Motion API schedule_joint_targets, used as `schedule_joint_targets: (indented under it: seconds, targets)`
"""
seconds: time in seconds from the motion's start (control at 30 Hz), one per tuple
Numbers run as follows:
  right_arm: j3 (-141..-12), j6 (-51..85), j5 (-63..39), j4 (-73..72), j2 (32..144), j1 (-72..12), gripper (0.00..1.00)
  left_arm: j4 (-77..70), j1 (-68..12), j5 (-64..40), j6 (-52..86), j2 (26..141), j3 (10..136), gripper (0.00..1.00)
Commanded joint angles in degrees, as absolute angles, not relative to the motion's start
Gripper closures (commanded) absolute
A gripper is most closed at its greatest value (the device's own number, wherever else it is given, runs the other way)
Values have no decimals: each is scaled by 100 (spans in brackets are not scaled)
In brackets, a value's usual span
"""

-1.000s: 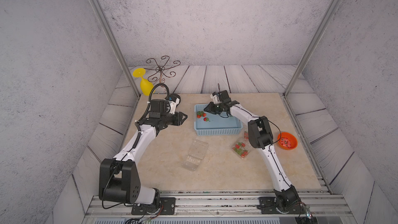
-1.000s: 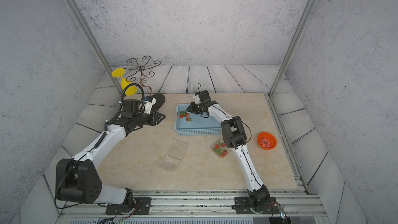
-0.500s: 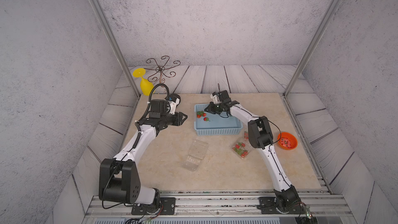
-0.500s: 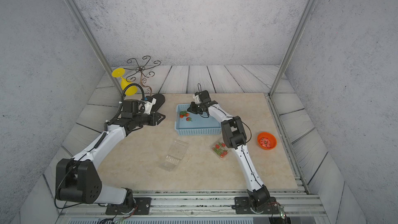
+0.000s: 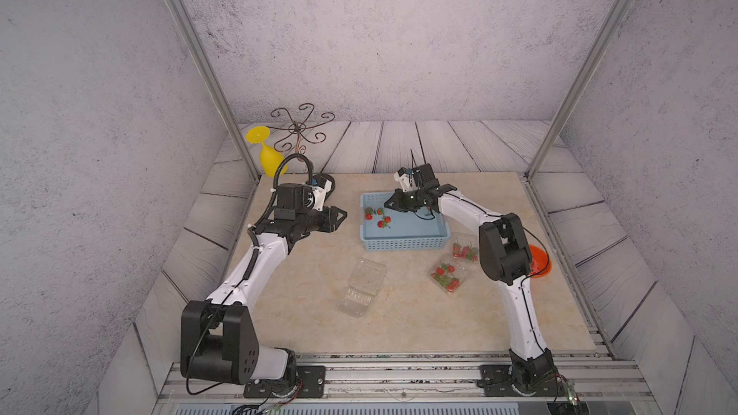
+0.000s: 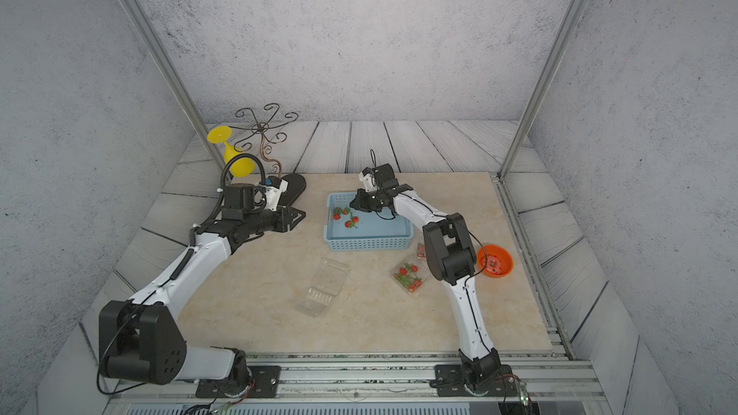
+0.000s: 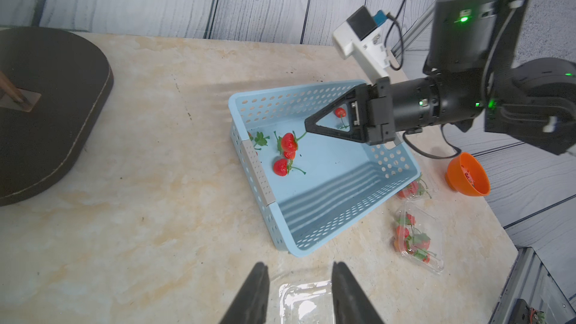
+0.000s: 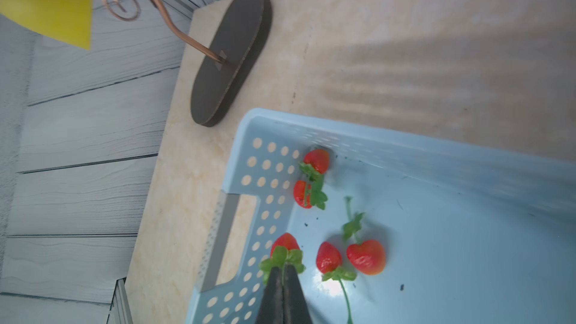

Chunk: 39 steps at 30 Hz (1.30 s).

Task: Pack strawberries into containers
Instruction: Pick up the strawberry from the basket, then place the strawberry in the packing box.

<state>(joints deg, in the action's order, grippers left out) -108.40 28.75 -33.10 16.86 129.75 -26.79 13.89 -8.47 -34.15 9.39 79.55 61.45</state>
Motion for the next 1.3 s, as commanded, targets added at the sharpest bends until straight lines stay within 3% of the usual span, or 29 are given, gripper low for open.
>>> schedule_joint_targets:
  seconds: [0.0,0.2,0.47,0.7,1.07,1.13,1.23,1.27]
  targets:
    - [-10485,2551,-3386,1830,12395,-2740,100,1318,-837,-3499,942,7810,6081,62]
    - [-9641,1991,-3625,2424,11367,-3107,100,1370,-831,-3381,910,7708,6066,62]
    - [-8346,1499,-3787,3040,10275,-4209,100,1336,-791,-3404,984,7717,6075,62]
    - [-7730,1591,-3760,2889,10451,-4755,100,1335,-765,-3398,996,7649,6063,62]
    - [-8227,1437,-3502,3050,11269,-5208,100,1353,-765,-3390,986,7542,6012,62]
    - [-8279,1404,-3445,3115,11313,-5256,93,1353,-765,-3380,989,7528,6003,62]
    - [-8261,1433,-3270,3088,11197,-5256,67,1354,-766,-3385,985,7539,6010,62]
    - [-8285,1416,-3157,3115,11132,-5243,64,1354,-769,-3384,989,7541,6007,62]
